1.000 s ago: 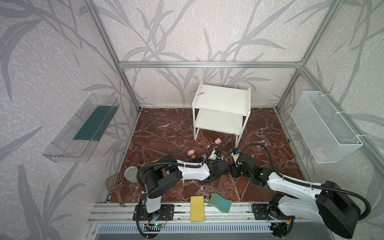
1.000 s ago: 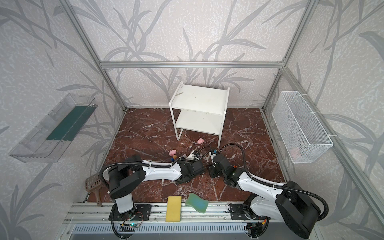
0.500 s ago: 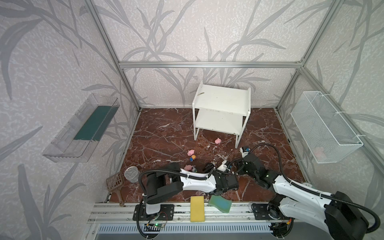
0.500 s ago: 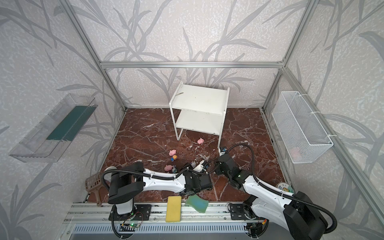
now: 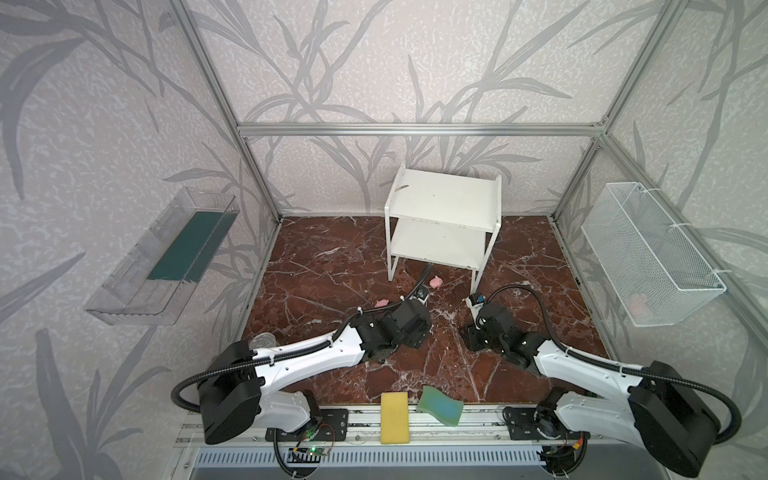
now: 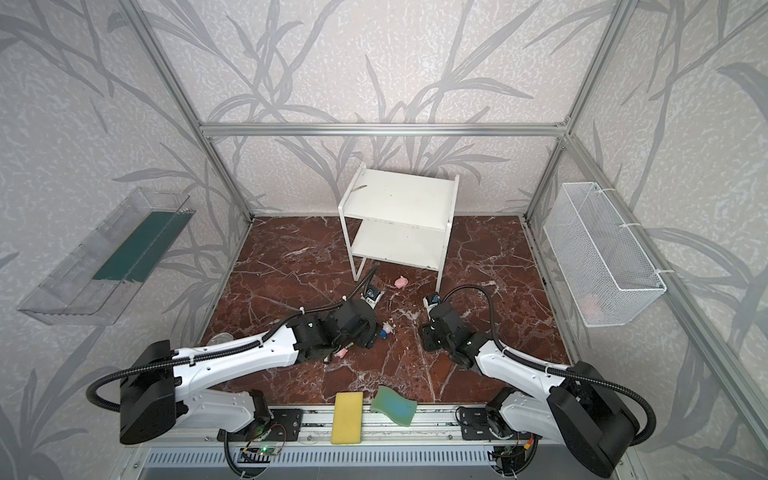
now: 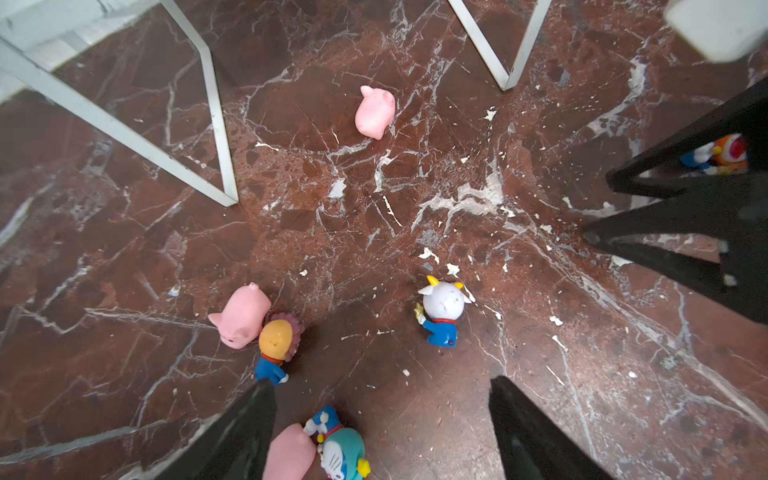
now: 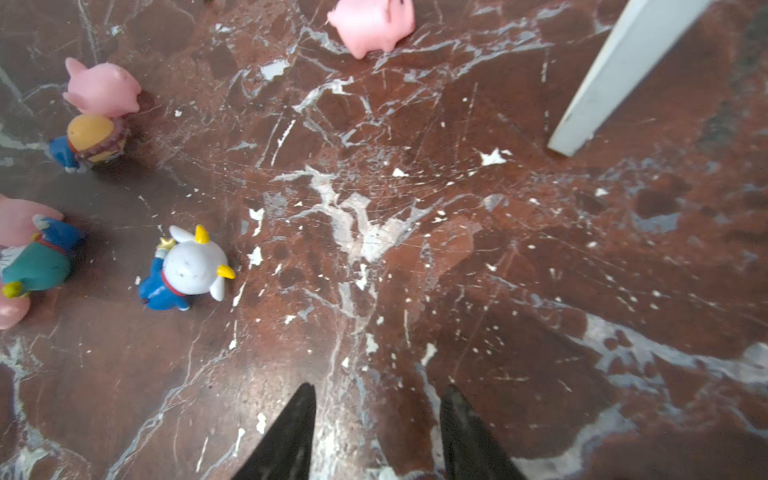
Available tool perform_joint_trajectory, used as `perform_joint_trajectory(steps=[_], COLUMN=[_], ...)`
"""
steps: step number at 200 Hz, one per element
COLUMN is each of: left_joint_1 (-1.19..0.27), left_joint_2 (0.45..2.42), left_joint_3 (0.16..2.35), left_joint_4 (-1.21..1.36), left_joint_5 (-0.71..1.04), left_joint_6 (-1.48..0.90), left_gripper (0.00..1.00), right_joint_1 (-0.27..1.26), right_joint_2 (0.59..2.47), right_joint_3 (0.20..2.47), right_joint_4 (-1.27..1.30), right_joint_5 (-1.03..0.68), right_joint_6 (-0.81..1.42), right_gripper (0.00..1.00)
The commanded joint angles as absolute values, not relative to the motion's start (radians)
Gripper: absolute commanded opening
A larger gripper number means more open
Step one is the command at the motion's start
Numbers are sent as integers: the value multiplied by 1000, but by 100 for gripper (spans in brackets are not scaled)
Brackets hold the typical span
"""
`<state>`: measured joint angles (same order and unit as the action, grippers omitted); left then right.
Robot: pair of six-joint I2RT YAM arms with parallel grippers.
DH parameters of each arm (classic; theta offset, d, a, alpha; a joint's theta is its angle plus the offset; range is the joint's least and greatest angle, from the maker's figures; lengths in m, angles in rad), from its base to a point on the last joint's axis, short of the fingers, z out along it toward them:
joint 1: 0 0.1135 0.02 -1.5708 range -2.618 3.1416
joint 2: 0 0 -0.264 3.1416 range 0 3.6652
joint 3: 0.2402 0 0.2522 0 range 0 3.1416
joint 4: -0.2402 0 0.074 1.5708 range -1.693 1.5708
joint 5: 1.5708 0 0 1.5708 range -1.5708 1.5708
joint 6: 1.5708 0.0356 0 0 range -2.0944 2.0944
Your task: Place and organize the plastic toys onto the shelf
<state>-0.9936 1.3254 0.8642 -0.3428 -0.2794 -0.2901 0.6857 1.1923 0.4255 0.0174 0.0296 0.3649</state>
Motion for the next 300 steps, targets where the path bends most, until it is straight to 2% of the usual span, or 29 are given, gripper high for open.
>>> perform_joint_trajectory(steps=[1, 56, 147, 184, 205, 231, 300], left_joint_1=[-947, -831, -710, -700, -696, -693, -692], left_joint_2=[1285, 1205, 1076, 1047, 1044, 1040, 959], left_joint_3=[831, 750, 708, 702, 705, 700, 678], left_joint_4=[-324, -292, -317, -316, -310, -299, -317], left_joint_5=[-133, -54, -61, -67, -63, -56, -85], left_joint_6=[-318, -393, -438, -442, -438, -438, -442], left_gripper=[83, 83, 83, 83, 83, 83, 83], right_joint_1=[728, 820, 844, 885, 909, 914, 899], right_joint_2=[1246, 1412, 1571, 1523, 1521, 1532, 1682], right_joint_3=[484, 606, 797, 811, 851, 840, 915], right_joint_4=[36, 83, -14, -190, -293, -261, -170], right_joint_5=[-32, -77, -66, 52, 23, -68, -100], right_joint_6=[355, 383, 388, 510, 561, 622, 618], right_gripper=[48, 37, 38, 40, 40, 40, 43])
